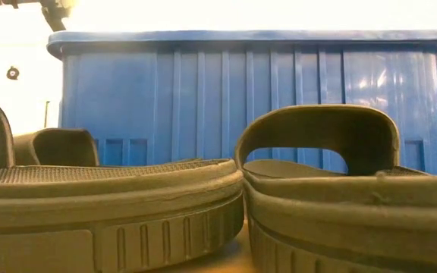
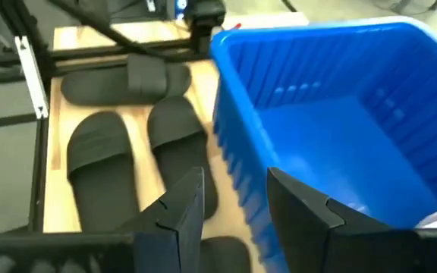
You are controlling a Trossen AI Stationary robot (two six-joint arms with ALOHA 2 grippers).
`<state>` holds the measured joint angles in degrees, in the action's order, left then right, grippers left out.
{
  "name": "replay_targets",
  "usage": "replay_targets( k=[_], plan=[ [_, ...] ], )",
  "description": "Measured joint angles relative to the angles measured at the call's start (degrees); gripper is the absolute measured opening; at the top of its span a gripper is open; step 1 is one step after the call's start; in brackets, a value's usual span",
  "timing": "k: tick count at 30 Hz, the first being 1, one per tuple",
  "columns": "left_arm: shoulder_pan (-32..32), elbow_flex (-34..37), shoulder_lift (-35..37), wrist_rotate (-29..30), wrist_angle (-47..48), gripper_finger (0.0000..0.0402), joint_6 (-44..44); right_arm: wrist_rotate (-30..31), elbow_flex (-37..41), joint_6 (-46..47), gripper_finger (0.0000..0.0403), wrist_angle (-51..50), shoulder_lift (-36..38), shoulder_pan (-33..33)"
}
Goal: Pick and place slides into bin
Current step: Put the black slide into the blue bin
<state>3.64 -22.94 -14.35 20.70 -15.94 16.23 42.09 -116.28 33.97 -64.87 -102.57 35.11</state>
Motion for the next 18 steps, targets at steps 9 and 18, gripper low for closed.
replay_targets(
  k=[9, 18],
  plan=[
    [0.0, 0.0, 0.0, -3.35, 2.48, 0.0217, 0.02, -6.49, -0.19, 3.12, 0.0141, 1.44, -8.31, 1.79],
    [0.0, 0.0, 0.04, -3.71, 4.82, 0.0217, -0.04, -18.53, -0.16, 6.15, 0.0179, -0.74, -19.19, 2.01]
  ],
)
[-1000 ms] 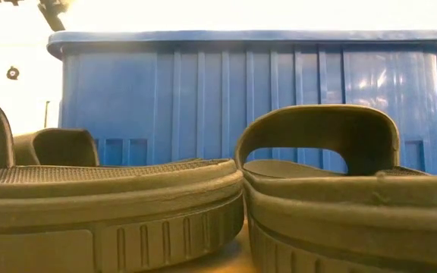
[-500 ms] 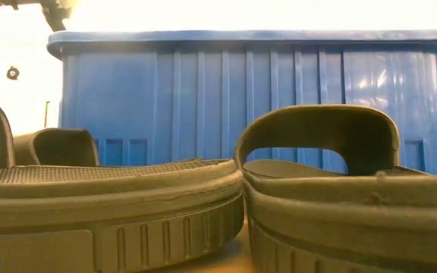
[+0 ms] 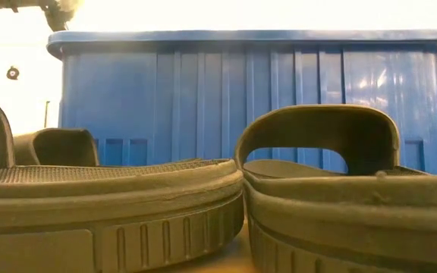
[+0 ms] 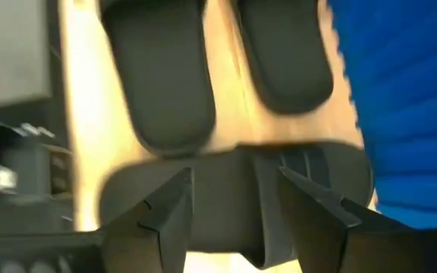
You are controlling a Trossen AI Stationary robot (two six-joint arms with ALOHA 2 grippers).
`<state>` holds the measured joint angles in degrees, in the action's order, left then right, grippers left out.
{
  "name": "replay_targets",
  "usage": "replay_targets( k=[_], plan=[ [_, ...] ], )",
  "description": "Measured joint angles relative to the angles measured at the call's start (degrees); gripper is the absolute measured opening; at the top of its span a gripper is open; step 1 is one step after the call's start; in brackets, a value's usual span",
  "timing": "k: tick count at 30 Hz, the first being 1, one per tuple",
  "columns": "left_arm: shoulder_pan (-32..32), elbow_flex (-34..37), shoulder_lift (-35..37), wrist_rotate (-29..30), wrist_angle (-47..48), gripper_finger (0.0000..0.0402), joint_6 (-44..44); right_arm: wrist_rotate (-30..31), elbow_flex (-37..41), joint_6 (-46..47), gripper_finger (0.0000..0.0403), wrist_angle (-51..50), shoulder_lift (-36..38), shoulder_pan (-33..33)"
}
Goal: Pick and place slides into bin
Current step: Put the black slide into the blue bin
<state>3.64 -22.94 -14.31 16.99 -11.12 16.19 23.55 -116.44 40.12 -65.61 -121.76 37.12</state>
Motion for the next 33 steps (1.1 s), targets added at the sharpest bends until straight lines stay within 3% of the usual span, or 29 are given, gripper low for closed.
replay_targets(
  k=[9, 18, 21, 26, 33],
  plan=[
    [0.0, 0.0, 0.24, -0.65, 0.09, 0.0217, 0.07, 3.32, 0.0, 0.39, 0.0175, -13.48, -8.94, 0.15],
    [0.0, 0.0, 0.24, -0.69, 0.14, 0.0217, 0.1, 7.6, 0.0, -2.62, 0.0147, -14.8, -14.96, -0.04],
    [0.0, 0.0, 0.24, -0.69, 0.14, 0.0217, 0.11, 8.15, 0.11, -2.42, 0.0113, -15.04, -15.09, 0.0],
    [0.0, 0.0, 0.24, -0.69, 0.15, 0.0217, 0.1, 7.71, -0.3, -0.5, 0.0023, -15.81, -13.09, -0.12],
    [0.0, 0.0, 0.22, -0.69, 0.14, 0.0217, 0.09, 6.84, -3.74, -2.32, 0.0013, -17.83, -6.17, -0.02]
  ],
)
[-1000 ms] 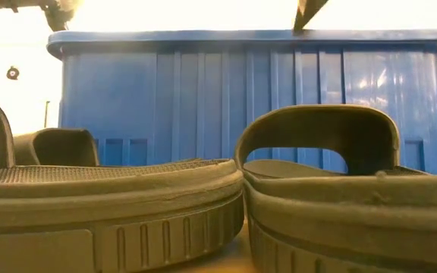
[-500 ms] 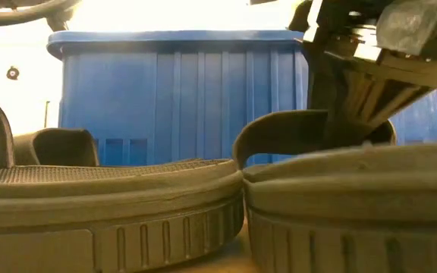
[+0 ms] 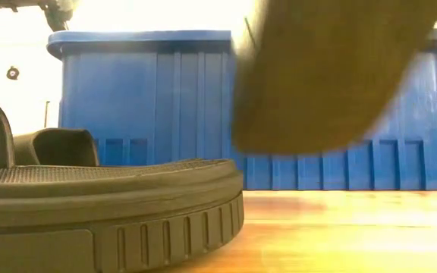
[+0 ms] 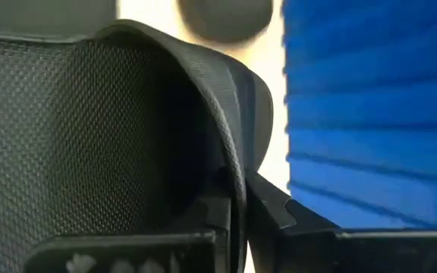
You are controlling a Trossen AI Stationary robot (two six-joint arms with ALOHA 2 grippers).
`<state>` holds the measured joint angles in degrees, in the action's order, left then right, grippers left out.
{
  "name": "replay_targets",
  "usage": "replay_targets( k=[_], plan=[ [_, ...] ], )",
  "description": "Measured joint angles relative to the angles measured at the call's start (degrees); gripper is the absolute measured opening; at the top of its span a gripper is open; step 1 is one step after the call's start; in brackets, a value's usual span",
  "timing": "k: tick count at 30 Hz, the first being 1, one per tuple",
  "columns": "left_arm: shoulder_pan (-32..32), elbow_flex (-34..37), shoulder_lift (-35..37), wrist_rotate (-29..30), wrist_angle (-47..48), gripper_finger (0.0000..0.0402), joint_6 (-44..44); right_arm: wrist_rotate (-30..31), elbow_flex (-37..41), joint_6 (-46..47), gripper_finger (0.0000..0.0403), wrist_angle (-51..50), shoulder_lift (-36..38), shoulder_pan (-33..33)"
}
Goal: Pick and place slides into bin
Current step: Put the black slide into the blue bin
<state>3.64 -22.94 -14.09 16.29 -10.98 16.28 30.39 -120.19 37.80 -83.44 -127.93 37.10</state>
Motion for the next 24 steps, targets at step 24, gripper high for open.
replay_targets(
  k=[24],
  plan=[
    [0.01, 0.0, 0.02, 0.7, -5.69, 0.0217, -0.08, 9.1, -8.94, -40.42, 0.0013, 5.82, 21.18, -22.97]
  ],
)
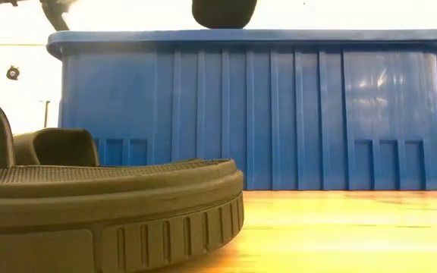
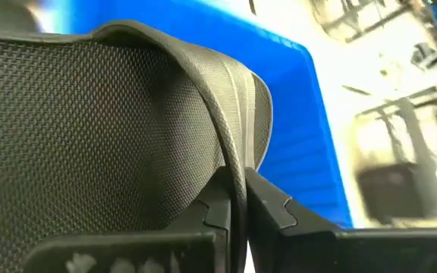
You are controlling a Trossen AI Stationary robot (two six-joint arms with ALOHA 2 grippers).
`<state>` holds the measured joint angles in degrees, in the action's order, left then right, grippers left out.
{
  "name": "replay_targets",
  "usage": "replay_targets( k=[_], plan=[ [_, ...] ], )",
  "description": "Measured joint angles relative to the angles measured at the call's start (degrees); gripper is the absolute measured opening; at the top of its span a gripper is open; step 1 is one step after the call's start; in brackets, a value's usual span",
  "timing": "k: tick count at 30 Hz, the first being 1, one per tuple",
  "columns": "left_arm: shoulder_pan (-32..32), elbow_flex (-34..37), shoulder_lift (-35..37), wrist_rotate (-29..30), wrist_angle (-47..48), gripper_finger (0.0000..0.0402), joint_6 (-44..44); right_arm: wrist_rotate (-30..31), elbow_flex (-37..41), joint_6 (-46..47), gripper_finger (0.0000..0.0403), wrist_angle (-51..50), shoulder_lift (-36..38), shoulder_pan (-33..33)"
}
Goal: Pick and place slides into bin
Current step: Put the black slide into the blue bin
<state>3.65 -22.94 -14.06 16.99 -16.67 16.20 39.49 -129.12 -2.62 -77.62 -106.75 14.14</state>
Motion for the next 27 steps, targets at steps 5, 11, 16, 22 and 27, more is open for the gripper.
replay_targets(
  k=[5, 11, 16, 22, 27],
  plan=[
    [0.01, 0.0, 0.0, 1.93, -3.5, 0.0217, -0.06, -0.46, 4.42, -8.13, 0.0013, 1.65, -0.66, -10.92],
    [0.01, 0.0, 0.0, 4.9, -4.16, 0.0217, -3.16, -0.38, 12.85, -19.07, 0.0013, 11.96, -0.68, -21.17],
    [0.01, 0.0, 0.01, 4.9, -4.09, 0.0217, -3.42, -0.5, 22.13, -27.48, 0.0013, 26.92, -0.69, -25.66],
    [0.01, 0.0, 1.05, 4.94, -4.3, 0.0217, -3.4, -1.38, 31.97, -33.6, 0.0013, 36.5, -0.7, -29.22],
    [0.01, 0.0, 1.64, 4.94, -4.32, 0.0217, -3.38, -7.94, 38.64, -37.7, 0.0013, 43.22, -0.7, -30.26]
  ],
)
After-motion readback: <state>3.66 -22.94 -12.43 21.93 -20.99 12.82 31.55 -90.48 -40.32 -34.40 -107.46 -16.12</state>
